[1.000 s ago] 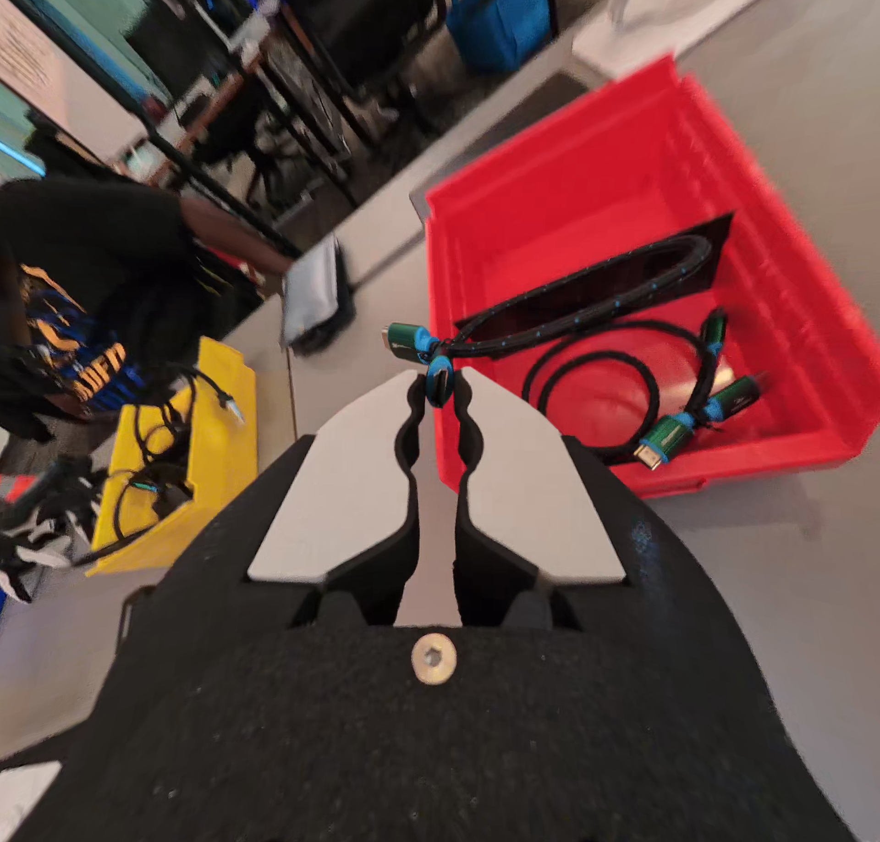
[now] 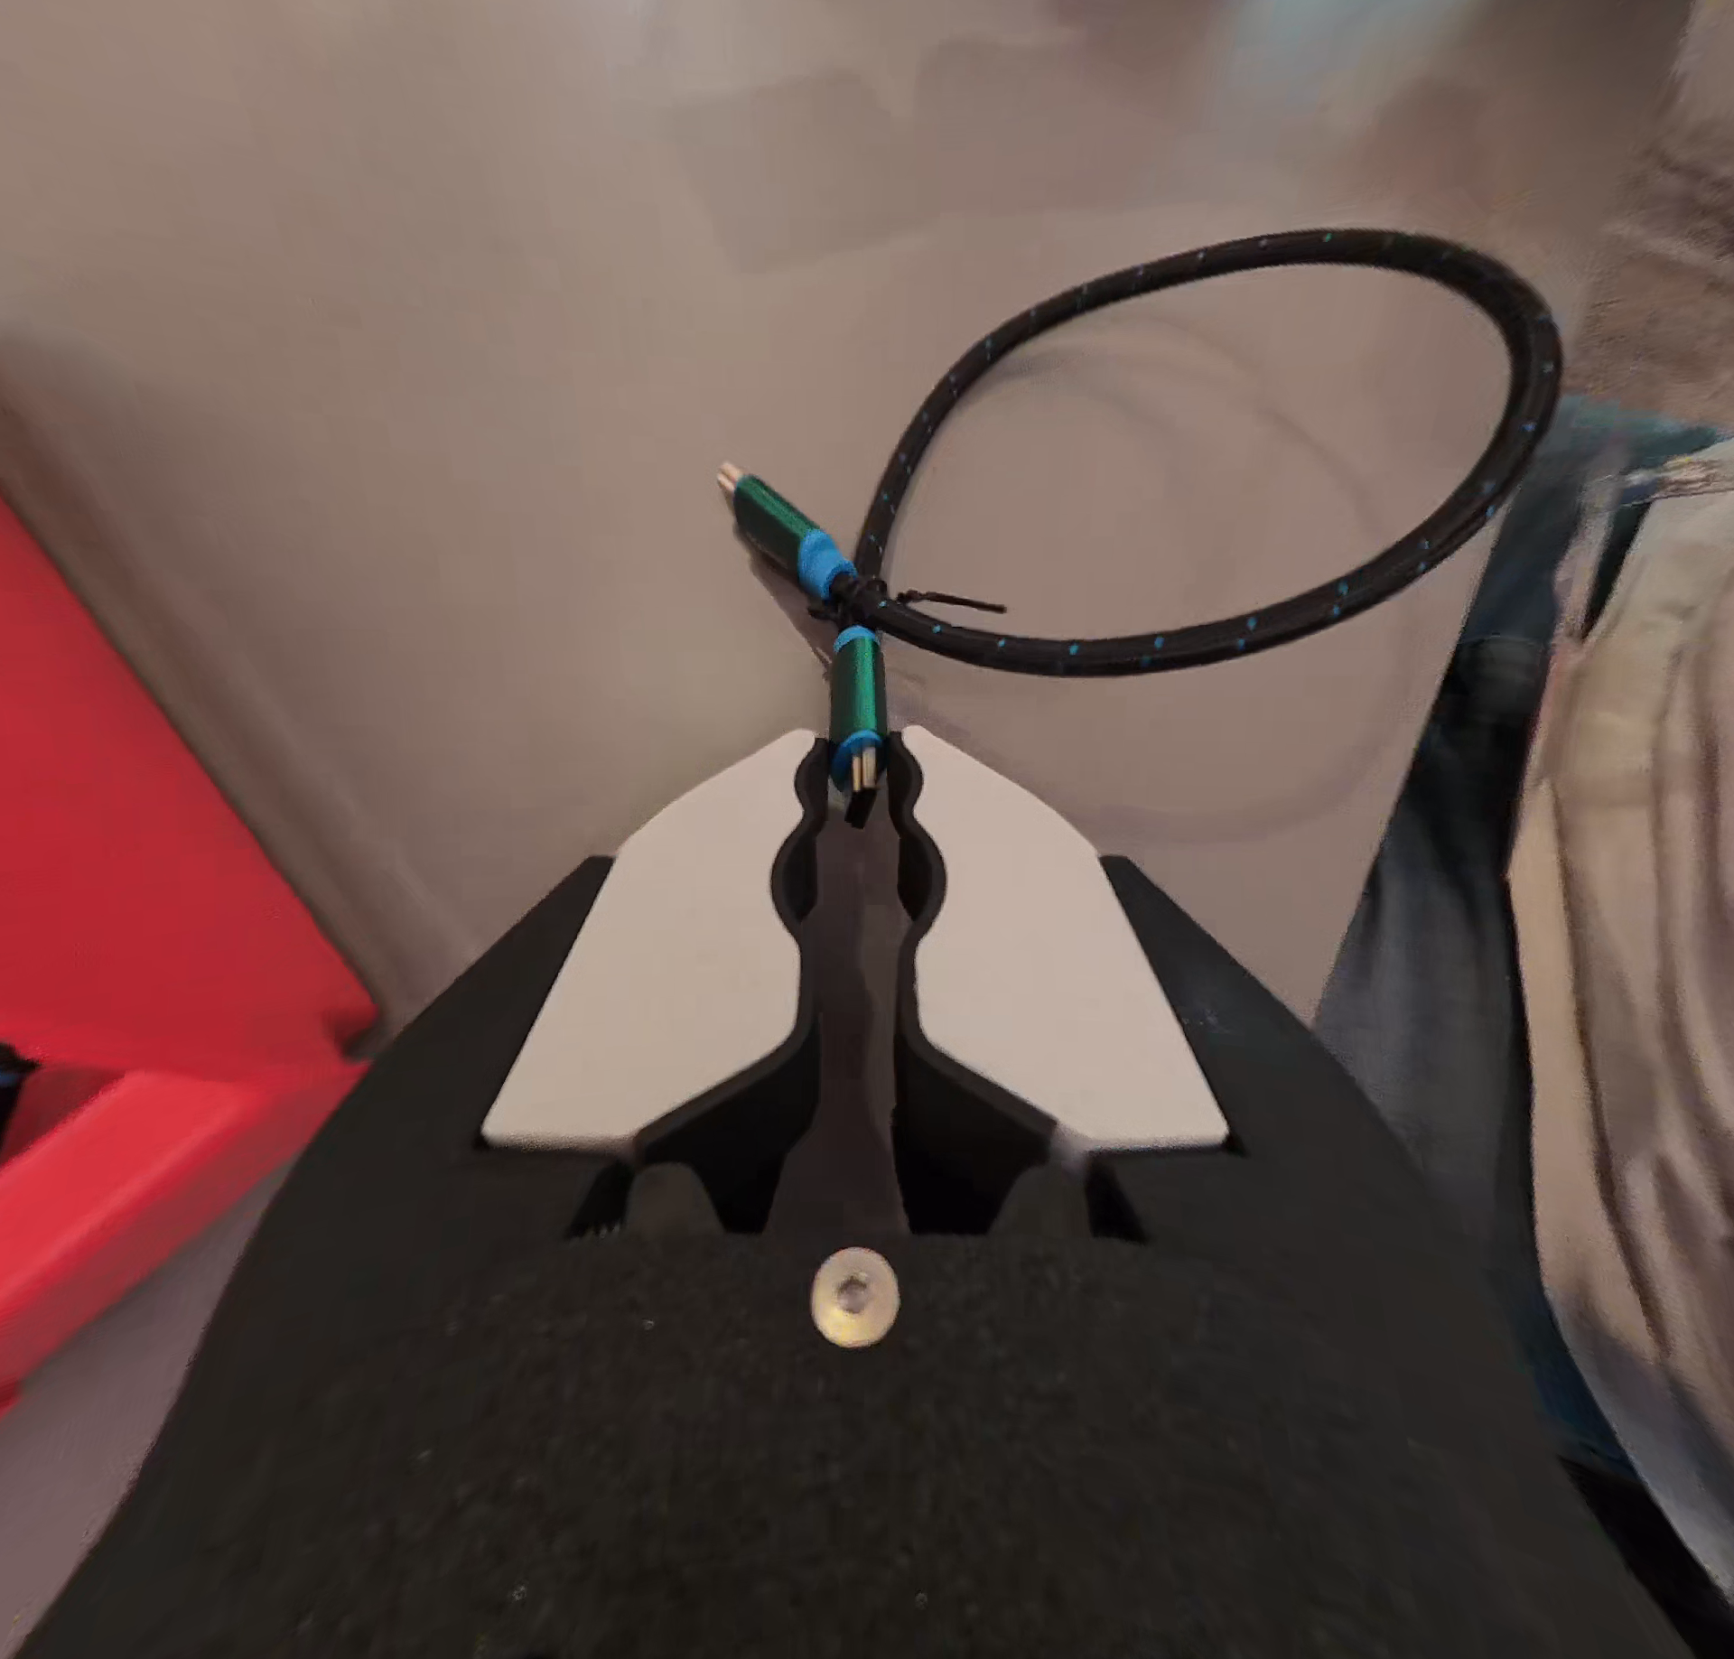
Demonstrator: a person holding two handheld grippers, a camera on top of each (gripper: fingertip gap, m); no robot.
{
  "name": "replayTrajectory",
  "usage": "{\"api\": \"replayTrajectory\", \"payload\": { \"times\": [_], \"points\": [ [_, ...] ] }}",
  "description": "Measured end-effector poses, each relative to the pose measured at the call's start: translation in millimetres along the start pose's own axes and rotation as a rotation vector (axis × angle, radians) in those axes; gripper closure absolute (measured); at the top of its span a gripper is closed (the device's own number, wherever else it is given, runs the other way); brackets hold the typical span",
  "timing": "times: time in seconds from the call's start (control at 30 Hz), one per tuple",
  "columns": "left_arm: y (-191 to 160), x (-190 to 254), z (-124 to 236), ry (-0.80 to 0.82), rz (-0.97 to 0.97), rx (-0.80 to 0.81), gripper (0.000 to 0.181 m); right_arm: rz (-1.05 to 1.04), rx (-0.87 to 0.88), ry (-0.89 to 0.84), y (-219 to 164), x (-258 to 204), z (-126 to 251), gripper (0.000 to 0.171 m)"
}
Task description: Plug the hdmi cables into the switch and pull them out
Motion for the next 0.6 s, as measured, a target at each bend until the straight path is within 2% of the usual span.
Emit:
{"api": "replayTrajectory", "payload": {
  "times": [0.2, 0.37, 0.47, 0.5, 0.53, 0.6],
  "points": [
    [-3.0, -9.8, 26.1, 0.140, 0.081, -0.003, 0.166, -0.010, 0.015, 0.002, -0.3, -0.4, -1.2, 0.156],
    [-3.8, -13.2, 50.0, 0.294, 0.133, 0.091, 0.167, 0.002, 0.009, 0.000, 1.9, -0.4, -0.3, 0.156],
    [0.7, -13.0, 54.9, 0.387, 0.201, 0.124, 0.167, 0.013, 0.011, -0.002, 5.4, -0.7, 0.5, 0.156],
    [2.3, -12.7, 54.4, 0.404, 0.243, 0.120, 0.178, 0.015, 0.012, -0.002, 6.4, -0.9, 0.7, 0.156],
    [5.3, -10.7, 52.5, 0.400, 0.270, 0.125, 0.179, 0.016, 0.012, 0.000, 7.3, -1.1, 0.7, 0.156],
    [14.5, -5.2, 46.8, 0.388, 0.292, 0.150, 0.173, 0.021, 0.012, 0.000, 8.5, -1.6, 0.4, 0.157]
  ]
}}
Point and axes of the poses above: each gripper's, where its closed fingertips meet, z back along the fingers, y out of its top, x = y × z across the jaws, the point moved 7 cm from there along z, back along the fingers, and after that the axes turned 2 degrees about z, right-handed, at the moved point
